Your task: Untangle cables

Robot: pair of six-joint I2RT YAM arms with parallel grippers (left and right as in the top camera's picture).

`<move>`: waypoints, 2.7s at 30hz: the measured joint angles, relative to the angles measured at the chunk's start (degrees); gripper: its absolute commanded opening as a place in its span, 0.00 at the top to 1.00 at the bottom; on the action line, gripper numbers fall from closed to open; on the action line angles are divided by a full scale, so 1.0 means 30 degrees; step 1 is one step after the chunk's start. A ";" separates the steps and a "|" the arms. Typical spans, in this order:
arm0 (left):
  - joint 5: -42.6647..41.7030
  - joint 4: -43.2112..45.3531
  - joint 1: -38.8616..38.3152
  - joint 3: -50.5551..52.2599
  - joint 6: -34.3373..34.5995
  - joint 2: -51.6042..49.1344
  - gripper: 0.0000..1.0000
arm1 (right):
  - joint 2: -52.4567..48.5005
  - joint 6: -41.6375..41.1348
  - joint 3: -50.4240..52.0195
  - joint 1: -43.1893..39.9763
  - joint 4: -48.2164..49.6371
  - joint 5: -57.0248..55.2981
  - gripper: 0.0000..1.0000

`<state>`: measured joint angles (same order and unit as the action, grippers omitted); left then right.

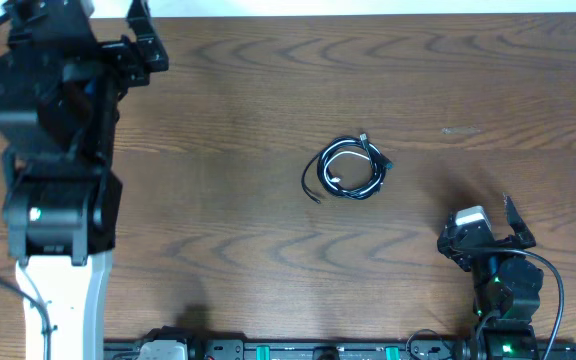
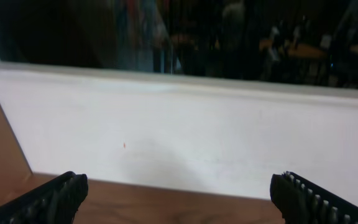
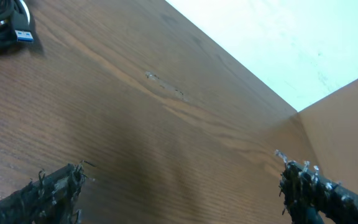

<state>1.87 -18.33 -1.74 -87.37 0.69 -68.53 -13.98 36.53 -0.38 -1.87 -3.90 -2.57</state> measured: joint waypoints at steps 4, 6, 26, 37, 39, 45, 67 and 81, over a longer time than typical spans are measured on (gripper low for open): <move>-0.0007 -0.0248 -0.0313 0.0000 0.0226 -0.0903 0.02 | 0.0000 0.0000 0.0000 0.0000 0.0000 0.0000 0.01; -0.0007 -0.0321 -0.0576 0.0000 0.0277 -0.1275 0.01 | 0.0000 0.0000 0.0000 0.0000 0.0000 0.0000 0.01; -0.0007 -0.1574 -0.1122 0.0000 0.0284 -0.1013 0.01 | 0.0000 0.0000 0.0000 0.0000 0.0000 0.0000 0.01; 0.0000 -0.1610 -0.1122 0.0000 0.0284 -0.0991 0.02 | 0.0000 0.0000 0.0000 0.0000 0.0007 0.0000 0.01; -0.0007 -0.1749 -0.1122 0.0000 0.0284 -0.0991 0.02 | 0.0000 0.0000 0.0000 0.0000 0.0022 0.0007 0.01; 0.0000 -0.1851 -0.1122 0.0000 0.0284 -0.0991 0.01 | 0.0000 0.0015 0.0000 0.0000 0.0007 0.0007 0.01; 0.0000 -0.1982 -0.1122 0.0000 0.0291 -0.1020 0.01 | 0.0000 -0.3606 0.0000 0.0000 0.1282 0.3366 0.01; -0.0007 -0.2514 -0.1122 0.0000 0.0109 -0.1035 0.02 | -0.0015 -0.8400 -0.2616 0.0000 0.2674 0.3577 0.01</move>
<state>1.85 -25.87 -5.10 -87.37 1.02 -71.64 -14.02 11.33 -8.23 -1.87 4.12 8.16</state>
